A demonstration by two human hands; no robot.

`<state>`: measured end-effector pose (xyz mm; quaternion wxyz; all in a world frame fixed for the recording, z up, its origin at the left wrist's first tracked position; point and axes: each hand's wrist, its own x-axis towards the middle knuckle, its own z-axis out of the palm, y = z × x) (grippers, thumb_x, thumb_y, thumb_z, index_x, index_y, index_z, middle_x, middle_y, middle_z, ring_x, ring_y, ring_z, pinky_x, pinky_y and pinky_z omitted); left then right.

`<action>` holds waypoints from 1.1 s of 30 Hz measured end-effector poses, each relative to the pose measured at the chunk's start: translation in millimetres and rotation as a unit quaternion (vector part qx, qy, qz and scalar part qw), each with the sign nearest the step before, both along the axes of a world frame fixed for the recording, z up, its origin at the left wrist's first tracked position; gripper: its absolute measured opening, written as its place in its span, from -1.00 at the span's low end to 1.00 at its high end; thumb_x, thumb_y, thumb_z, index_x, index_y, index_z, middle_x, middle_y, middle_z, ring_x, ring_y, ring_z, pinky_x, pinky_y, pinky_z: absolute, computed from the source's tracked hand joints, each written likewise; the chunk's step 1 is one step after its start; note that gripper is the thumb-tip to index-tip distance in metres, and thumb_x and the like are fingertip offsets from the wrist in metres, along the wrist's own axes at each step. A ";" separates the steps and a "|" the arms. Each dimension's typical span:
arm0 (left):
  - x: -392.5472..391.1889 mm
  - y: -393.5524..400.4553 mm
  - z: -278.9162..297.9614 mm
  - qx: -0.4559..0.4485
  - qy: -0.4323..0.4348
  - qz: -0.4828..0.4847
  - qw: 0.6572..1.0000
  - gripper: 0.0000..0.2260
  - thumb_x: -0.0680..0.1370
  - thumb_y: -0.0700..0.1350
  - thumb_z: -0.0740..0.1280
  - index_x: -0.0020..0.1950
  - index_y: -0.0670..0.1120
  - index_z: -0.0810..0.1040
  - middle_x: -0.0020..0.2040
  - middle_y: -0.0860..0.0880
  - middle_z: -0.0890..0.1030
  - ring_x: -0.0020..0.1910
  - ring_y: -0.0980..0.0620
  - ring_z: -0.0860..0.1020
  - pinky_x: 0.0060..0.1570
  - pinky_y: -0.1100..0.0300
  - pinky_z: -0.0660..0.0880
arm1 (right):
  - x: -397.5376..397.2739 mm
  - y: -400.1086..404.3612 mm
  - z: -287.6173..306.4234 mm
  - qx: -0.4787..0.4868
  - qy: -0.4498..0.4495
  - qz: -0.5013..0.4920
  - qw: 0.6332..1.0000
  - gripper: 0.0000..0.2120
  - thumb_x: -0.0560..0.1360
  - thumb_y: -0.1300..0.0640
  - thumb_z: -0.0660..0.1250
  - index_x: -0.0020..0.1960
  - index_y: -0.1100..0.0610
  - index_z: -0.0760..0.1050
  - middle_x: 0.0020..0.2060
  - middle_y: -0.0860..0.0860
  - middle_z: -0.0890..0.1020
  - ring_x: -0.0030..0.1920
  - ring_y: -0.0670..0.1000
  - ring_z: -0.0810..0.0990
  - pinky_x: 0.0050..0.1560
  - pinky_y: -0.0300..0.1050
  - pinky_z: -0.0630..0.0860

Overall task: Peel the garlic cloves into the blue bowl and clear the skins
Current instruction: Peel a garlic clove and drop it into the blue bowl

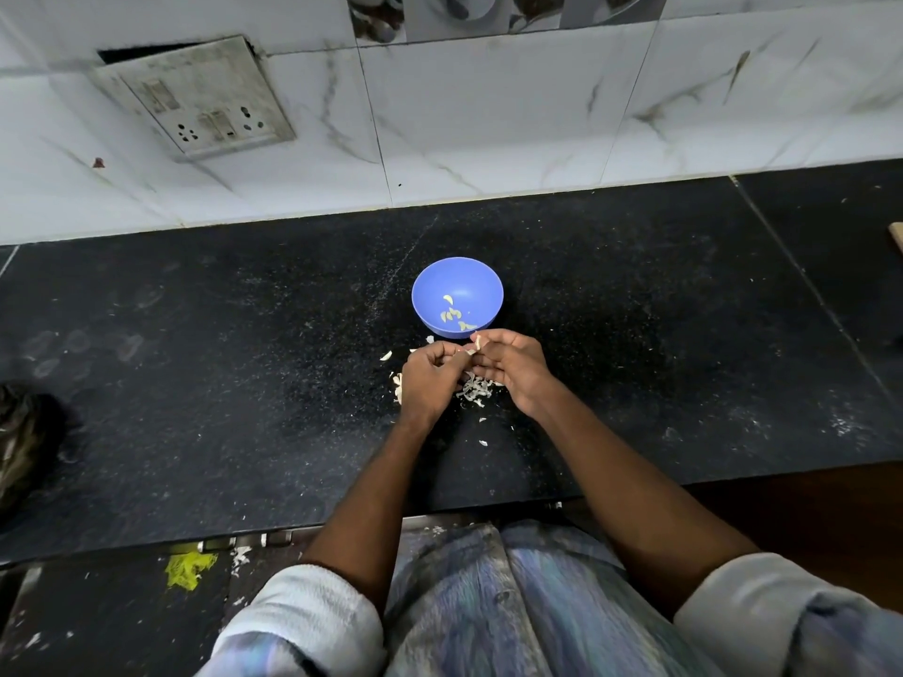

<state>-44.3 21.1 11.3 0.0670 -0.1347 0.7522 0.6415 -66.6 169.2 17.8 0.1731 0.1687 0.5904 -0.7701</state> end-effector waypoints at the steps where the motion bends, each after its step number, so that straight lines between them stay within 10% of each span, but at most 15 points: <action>1: 0.2 -0.5 -0.7 -0.014 0.001 -0.002 1.000 -0.71 0.42 0.16 0.42 -0.17 -0.06 0.71 -0.25 -0.10 0.73 -0.27 -0.08 0.67 -0.13 -0.07 0.64 | 0.5 1.0 -0.5 0.004 0.007 -0.003 1.000 -0.87 0.63 0.27 0.35 0.15 0.22 0.62 -0.03 0.16 0.75 -0.10 0.02 0.72 -0.09 -0.14 0.65; 17: -1.1 0.3 -0.7 -0.147 0.063 0.029 0.987 -0.97 0.51 -0.06 0.55 -0.06 0.03 0.76 -0.22 0.16 0.72 -0.24 0.28 0.66 -0.12 0.25 0.60 | 1.9 -2.7 -4.4 0.078 0.043 -0.001 0.996 -0.80 0.56 0.36 0.42 0.17 0.38 0.59 -0.04 0.31 0.72 -0.20 0.04 0.69 -0.14 -0.19 0.66; 33: 6.1 2.0 5.4 -0.226 0.143 0.043 0.963 -0.92 0.53 -0.13 0.48 -0.10 0.02 0.77 -0.17 0.13 0.72 -0.26 0.20 0.64 -0.20 0.19 0.59 | 3.8 -5.9 1.2 0.126 0.074 0.008 0.989 -0.87 0.53 0.37 0.44 0.06 0.37 0.60 -0.12 0.27 0.73 -0.26 0.04 0.68 -0.17 -0.16 0.66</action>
